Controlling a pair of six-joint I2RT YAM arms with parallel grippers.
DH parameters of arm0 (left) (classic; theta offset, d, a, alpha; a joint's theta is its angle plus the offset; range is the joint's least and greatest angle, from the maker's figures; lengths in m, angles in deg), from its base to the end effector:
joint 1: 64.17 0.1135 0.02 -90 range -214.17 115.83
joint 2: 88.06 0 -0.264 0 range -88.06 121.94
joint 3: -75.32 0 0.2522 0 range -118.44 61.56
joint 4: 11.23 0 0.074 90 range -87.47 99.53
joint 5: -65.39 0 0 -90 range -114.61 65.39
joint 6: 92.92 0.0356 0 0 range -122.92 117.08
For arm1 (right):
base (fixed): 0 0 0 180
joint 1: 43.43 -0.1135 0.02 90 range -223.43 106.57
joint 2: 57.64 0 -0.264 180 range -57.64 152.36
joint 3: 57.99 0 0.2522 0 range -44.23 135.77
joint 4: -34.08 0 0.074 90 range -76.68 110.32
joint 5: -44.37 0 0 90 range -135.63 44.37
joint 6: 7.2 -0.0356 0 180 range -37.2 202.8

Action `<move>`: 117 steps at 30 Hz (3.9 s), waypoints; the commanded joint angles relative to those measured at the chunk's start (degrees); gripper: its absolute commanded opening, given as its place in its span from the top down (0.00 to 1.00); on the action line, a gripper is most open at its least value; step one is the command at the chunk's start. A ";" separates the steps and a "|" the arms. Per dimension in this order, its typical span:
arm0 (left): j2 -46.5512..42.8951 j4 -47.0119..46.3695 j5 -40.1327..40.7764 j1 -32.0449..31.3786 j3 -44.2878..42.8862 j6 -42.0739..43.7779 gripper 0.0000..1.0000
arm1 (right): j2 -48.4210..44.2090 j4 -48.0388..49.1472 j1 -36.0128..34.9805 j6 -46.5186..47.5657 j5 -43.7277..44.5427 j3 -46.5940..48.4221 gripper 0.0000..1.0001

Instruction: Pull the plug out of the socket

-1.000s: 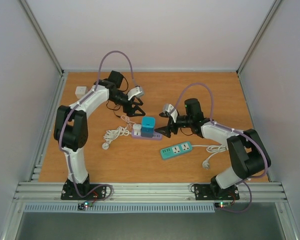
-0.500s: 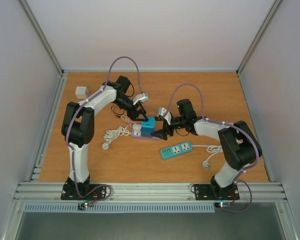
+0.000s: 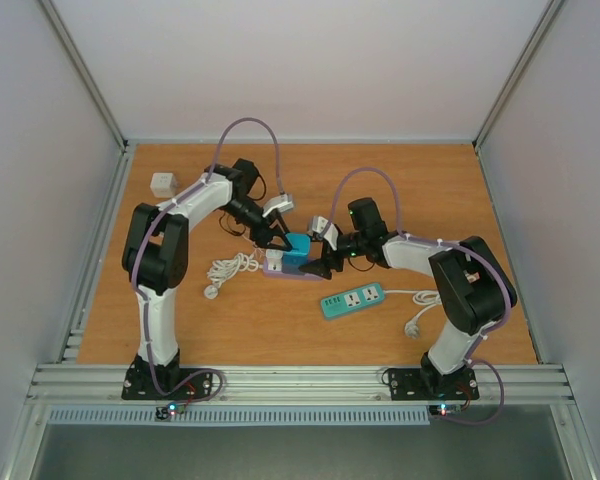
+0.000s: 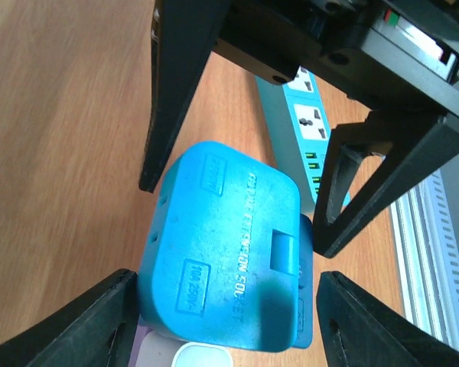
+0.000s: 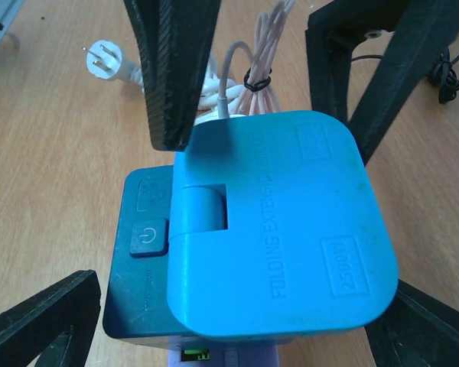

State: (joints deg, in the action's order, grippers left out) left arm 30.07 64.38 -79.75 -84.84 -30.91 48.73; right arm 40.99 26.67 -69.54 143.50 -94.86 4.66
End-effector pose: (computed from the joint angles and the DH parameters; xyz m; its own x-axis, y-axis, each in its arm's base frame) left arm 0.3596 -0.1669 0.2001 -0.3956 0.6283 -0.6699 0.8789 0.0474 -0.4746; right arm 0.2884 0.1714 0.1595 0.3797 -0.4481 -0.8093 -0.9204 -0.0952 -0.3791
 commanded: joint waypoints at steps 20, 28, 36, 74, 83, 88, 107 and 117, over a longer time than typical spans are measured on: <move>-13.22 -6.07 -3.12 -0.55 10.95 8.06 0.54 | 0.59 -0.82 -0.65 2.15 -0.52 1.79 0.12; -17.75 -17.56 -0.90 -2.78 16.72 3.50 0.63 | -0.12 1.73 -1.18 1.72 -0.82 0.87 0.09; -22.78 -27.60 2.21 -2.80 23.48 2.11 0.68 | -0.15 3.10 -2.90 4.17 0.47 -1.09 0.09; -29.68 -43.33 9.31 -6.10 34.62 5.15 0.67 | 2.09 4.18 -4.49 3.89 -0.18 -0.26 0.32; -31.57 -39.16 7.49 -6.07 35.16 6.28 0.82 | 2.95 3.93 -6.10 5.01 0.37 -0.42 0.40; -33.12 -41.65 7.06 -5.97 35.73 2.55 0.85 | 3.22 3.22 -6.14 5.58 0.49 -0.37 0.45; -35.27 -41.74 4.46 -5.97 34.67 -1.46 0.88 | 2.82 -0.55 -6.07 6.95 1.34 -0.52 0.44; -36.49 -36.60 5.73 -4.33 33.77 0.05 0.88 | -1.37 -1.21 -5.78 0.22 -0.82 2.82 0.16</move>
State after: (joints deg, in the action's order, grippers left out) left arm -3.75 26.54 -72.45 -90.04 4.68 47.75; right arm 42.34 27.00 -74.94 146.83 -94.25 5.18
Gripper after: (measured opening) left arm 0.181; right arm 0.808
